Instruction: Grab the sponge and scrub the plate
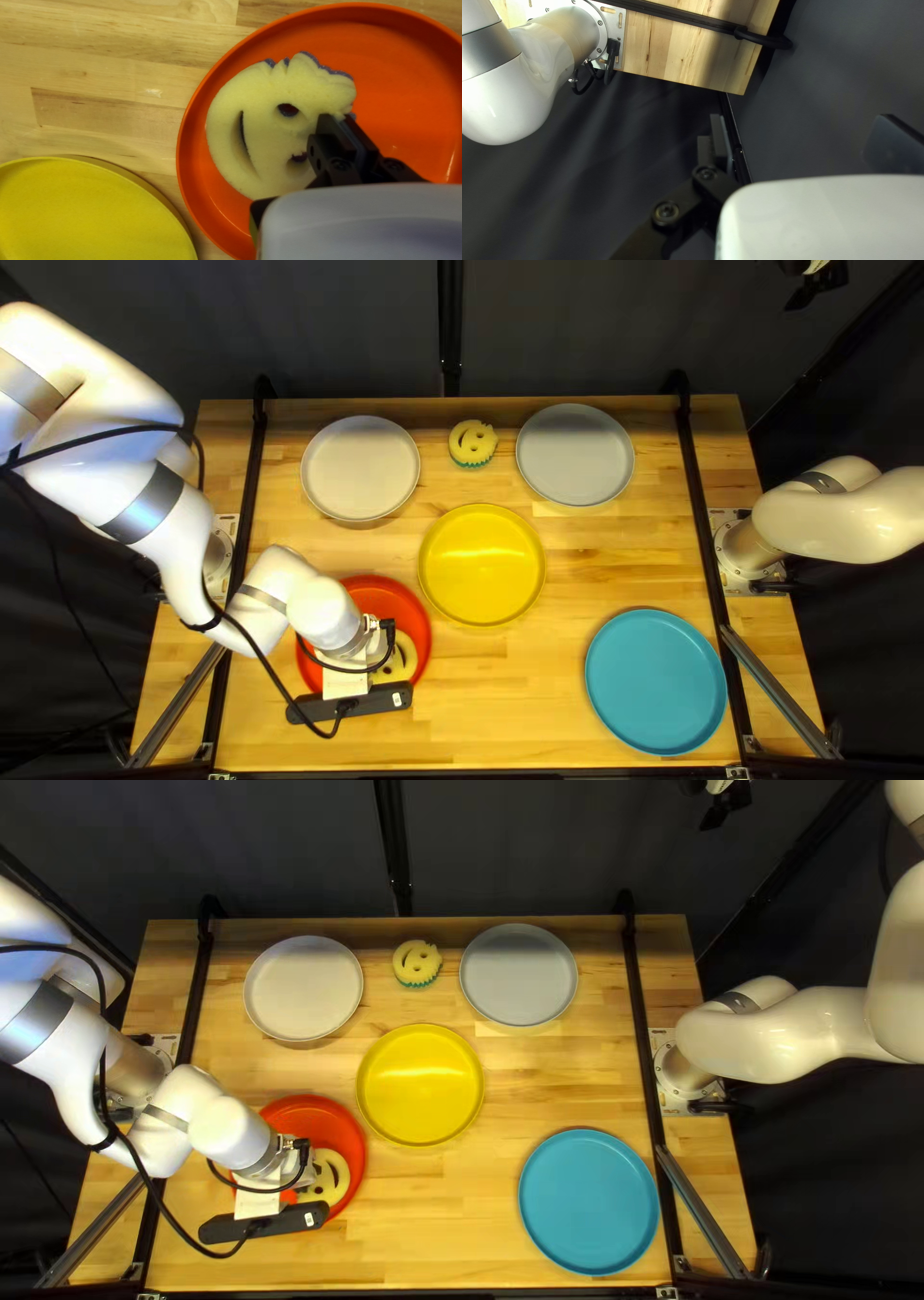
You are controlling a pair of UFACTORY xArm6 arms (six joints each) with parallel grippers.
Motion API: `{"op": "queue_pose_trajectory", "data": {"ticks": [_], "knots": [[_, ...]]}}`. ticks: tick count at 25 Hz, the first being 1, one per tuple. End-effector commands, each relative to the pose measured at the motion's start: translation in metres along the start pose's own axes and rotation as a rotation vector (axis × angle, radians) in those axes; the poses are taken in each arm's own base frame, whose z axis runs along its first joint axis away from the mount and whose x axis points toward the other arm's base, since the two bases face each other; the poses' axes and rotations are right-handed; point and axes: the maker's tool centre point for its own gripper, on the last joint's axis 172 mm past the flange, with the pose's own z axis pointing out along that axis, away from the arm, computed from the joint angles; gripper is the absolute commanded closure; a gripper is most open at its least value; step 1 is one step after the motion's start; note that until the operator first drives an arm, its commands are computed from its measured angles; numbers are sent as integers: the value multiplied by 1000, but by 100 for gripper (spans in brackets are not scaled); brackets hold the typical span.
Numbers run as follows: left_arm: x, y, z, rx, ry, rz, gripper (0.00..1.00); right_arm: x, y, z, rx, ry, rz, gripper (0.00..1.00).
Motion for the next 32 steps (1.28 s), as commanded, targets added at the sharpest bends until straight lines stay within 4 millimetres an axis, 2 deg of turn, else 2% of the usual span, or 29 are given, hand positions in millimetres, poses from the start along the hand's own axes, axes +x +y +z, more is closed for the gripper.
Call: {"op": "queue_pose_trajectory", "data": {"ticks": [1,6,12,17,20,26,28,32], "knots": [[1,10,2,-14,0,3,100,0,0,0,0,0,0,0],[0,33,3,-29,1,-6,100,0,0,0,0,0,0,0],[-3,68,-5,-37,2,-46,100,0,0,0,0,0,0,0],[-12,87,-2,-42,6,-73,100,0,0,0,0,0,0,0],[-14,91,1,-45,11,-84,100,0,0,0,0,0,0,0],[-21,81,1,-44,16,-88,100,0,0,0,0,0,0,0],[-24,64,0,-40,14,-78,100,0,0,0,0,0,0,0],[-32,42,1,-32,12,-59,100,0,0,0,0,0,0,0]]}}
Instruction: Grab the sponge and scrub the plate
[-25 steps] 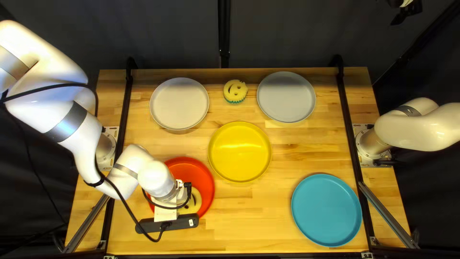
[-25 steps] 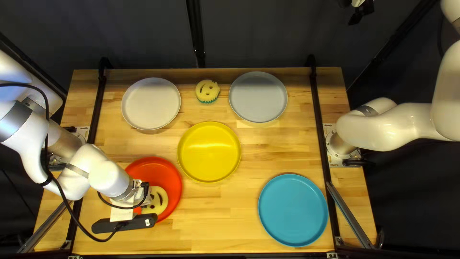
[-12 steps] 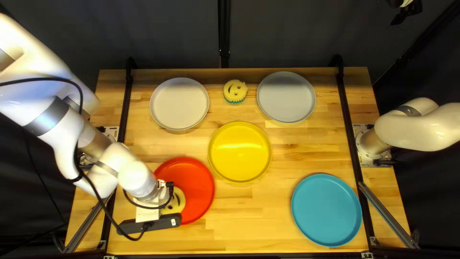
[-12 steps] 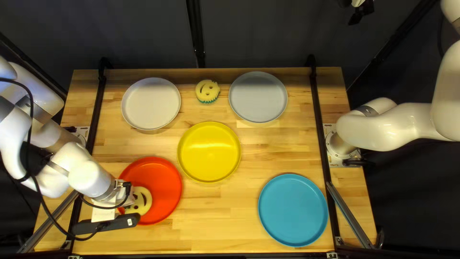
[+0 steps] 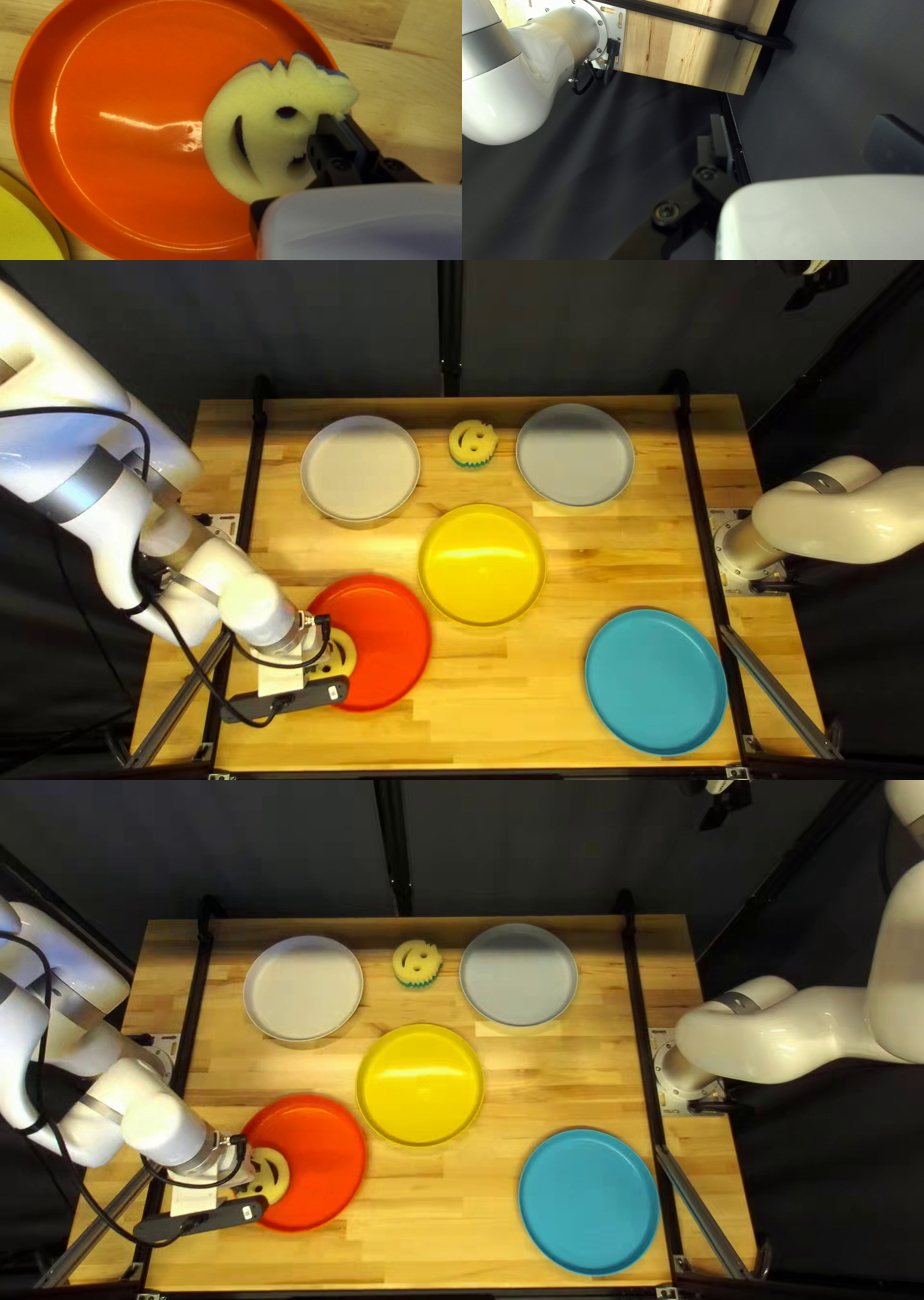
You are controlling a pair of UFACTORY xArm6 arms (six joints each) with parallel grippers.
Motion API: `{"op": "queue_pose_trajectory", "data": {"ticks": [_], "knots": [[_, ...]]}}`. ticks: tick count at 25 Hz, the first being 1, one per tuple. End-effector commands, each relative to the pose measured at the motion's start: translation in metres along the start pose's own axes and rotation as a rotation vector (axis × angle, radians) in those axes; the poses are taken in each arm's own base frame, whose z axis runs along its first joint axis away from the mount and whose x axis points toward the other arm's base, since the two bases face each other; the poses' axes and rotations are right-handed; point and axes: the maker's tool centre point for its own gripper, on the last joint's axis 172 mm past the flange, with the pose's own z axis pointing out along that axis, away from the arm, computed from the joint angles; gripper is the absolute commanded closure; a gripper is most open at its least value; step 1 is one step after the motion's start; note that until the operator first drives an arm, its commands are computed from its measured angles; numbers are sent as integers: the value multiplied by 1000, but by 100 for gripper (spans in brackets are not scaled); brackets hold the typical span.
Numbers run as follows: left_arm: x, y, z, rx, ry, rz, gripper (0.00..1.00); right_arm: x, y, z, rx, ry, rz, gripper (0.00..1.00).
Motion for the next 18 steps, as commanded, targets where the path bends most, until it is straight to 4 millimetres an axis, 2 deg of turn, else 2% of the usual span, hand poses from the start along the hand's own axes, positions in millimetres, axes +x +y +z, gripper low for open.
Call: {"op": "queue_pose_trajectory", "data": {"ticks": [1,10,18], "knots": [[-6,-23,1,8,-2,23,100,0,0,0,0,0,0,0],[-8,-71,9,22,1,70,100,0,0,0,0,0,0,0],[-9,-81,4,31,-4,91,100,0,0,0,0,0,0,0]]}}
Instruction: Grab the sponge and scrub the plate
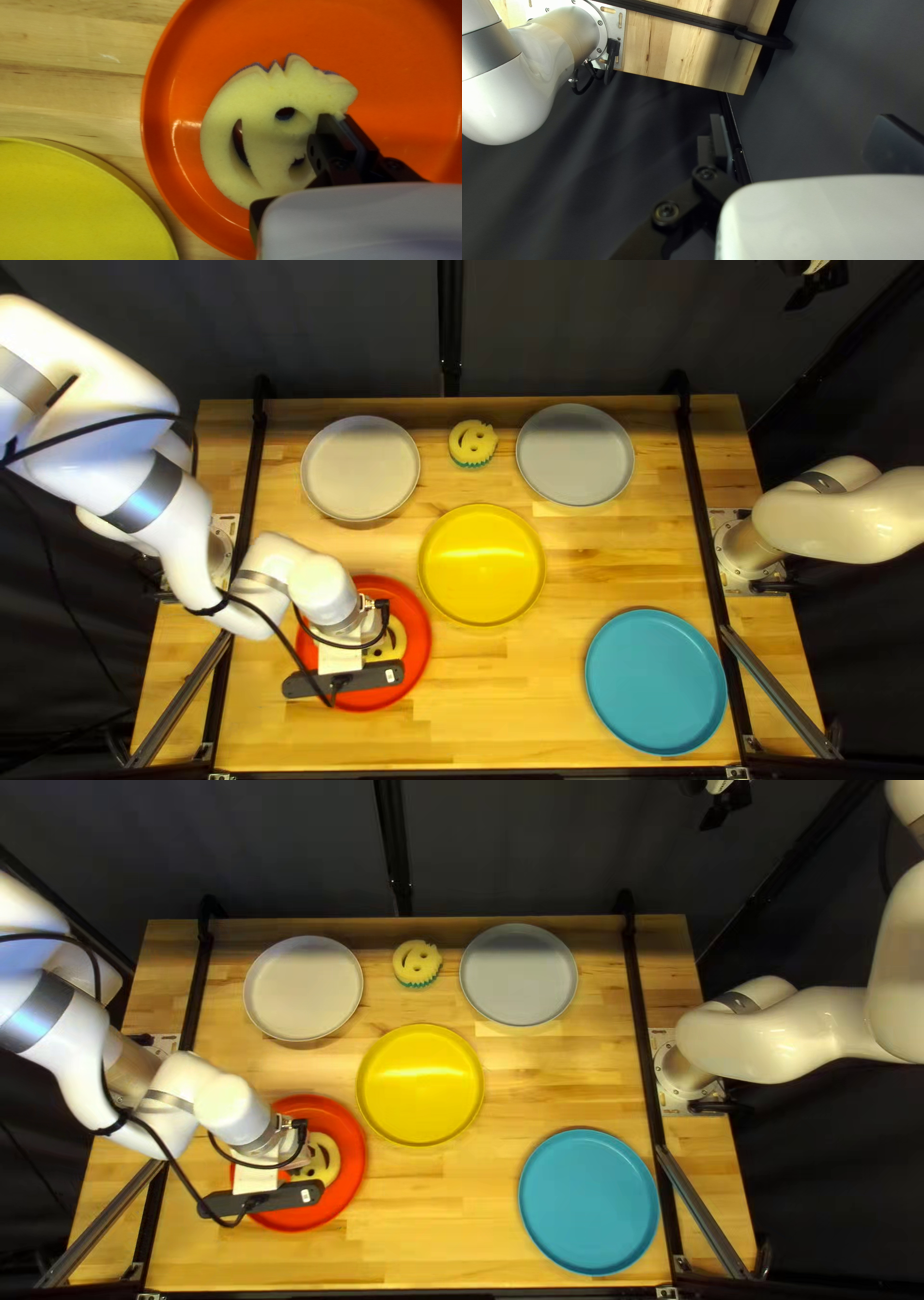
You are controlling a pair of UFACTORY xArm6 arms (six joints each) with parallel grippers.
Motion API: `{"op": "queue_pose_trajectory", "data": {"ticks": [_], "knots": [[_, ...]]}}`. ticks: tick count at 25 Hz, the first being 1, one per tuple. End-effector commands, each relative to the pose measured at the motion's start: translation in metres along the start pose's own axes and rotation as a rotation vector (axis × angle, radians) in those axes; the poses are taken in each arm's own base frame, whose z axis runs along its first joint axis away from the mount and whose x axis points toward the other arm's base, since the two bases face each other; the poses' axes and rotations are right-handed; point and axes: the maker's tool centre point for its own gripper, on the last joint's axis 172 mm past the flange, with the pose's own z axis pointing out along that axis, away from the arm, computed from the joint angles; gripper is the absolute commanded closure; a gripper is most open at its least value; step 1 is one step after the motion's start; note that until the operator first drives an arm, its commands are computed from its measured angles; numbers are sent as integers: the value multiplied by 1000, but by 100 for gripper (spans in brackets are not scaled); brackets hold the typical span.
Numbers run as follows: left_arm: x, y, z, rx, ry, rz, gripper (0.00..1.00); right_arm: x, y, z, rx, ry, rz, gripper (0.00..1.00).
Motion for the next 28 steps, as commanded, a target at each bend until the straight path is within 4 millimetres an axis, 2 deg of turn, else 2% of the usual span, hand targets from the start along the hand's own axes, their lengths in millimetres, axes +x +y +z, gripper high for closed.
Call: {"op": "queue_pose_trajectory", "data": {"ticks": [1,6,14,20,24,28], "knots": [[-1,-3,-1,2,-2,8,100,0,0,0,0,0,0,0],[-4,10,-2,-1,0,4,100,0,0,0,0,0,0,0],[-2,57,-6,-11,6,-38,100,0,0,0,0,0,0,0],[-1,95,1,-17,20,-78,100,0,0,0,0,0,0,0],[-1,101,2,-18,25,-94,100,0,0,0,0,0,0,0],[-4,90,1,-15,24,-98,100,0,0,0,0,0,0,0]]}}
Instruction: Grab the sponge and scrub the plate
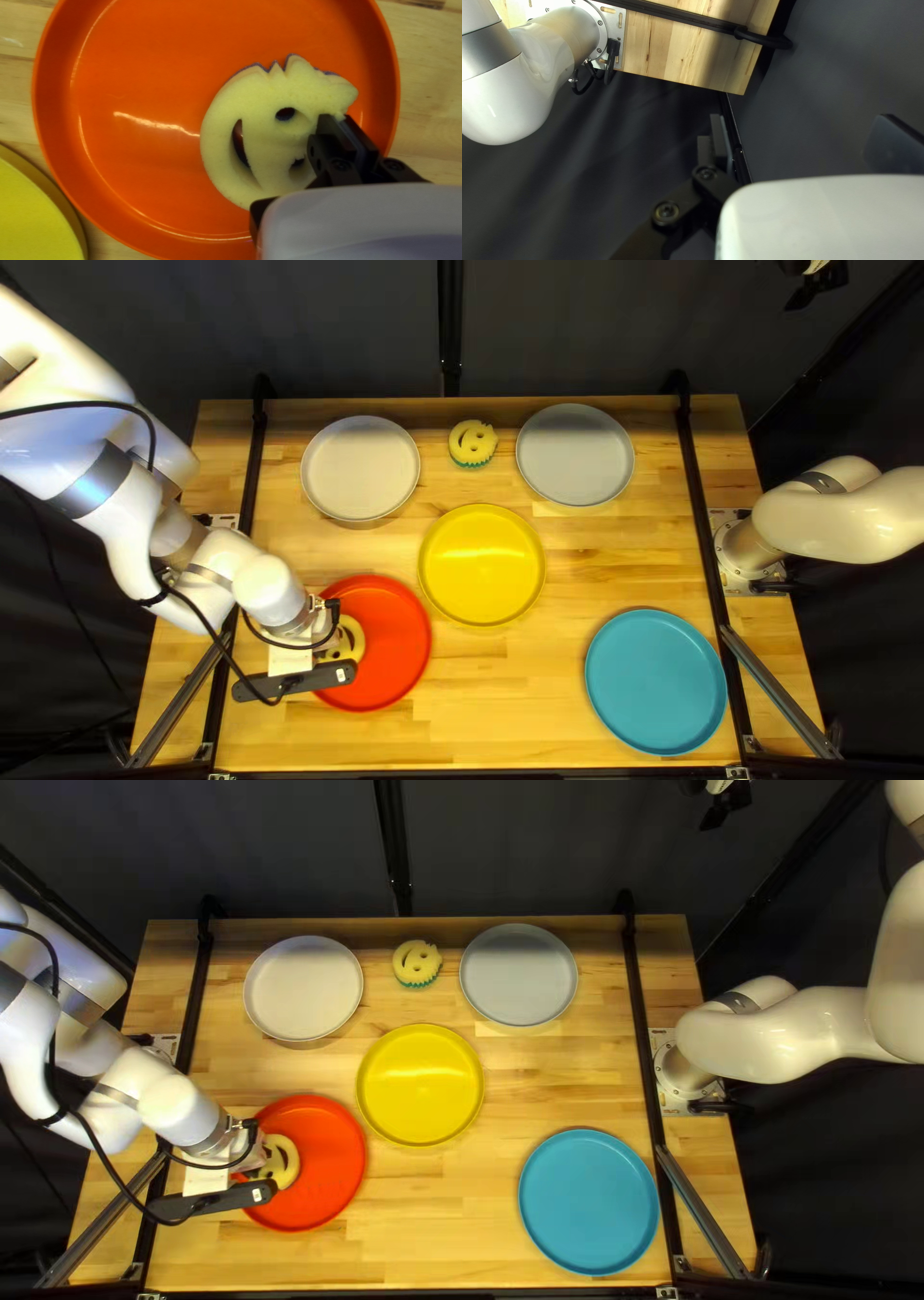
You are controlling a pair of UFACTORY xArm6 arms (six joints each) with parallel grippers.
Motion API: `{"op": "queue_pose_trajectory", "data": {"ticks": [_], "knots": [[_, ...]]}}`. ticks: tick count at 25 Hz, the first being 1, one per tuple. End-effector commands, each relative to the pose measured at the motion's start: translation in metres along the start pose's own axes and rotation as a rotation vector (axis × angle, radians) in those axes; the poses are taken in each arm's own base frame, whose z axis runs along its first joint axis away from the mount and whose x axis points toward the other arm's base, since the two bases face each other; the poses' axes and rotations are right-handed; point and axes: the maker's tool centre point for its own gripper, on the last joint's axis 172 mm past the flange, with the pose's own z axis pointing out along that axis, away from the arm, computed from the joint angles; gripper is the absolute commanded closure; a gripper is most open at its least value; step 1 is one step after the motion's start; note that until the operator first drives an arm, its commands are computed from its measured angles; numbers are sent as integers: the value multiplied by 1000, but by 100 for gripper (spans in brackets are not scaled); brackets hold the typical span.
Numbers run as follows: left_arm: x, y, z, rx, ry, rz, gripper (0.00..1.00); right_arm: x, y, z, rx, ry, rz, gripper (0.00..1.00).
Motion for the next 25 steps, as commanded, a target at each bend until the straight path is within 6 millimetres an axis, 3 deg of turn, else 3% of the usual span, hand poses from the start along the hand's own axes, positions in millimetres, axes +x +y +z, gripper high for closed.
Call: {"op": "queue_pose_trajectory", "data": {"ticks": [1,17,25], "knots": [[-3,-12,-1,4,1,-2,100,0,0,0,0,0,0,0],[-20,-85,0,18,1,54,100,0,0,0,0,0,0,0],[-31,-97,0,17,2,67,100,0,0,0,0,0,0,0]]}}
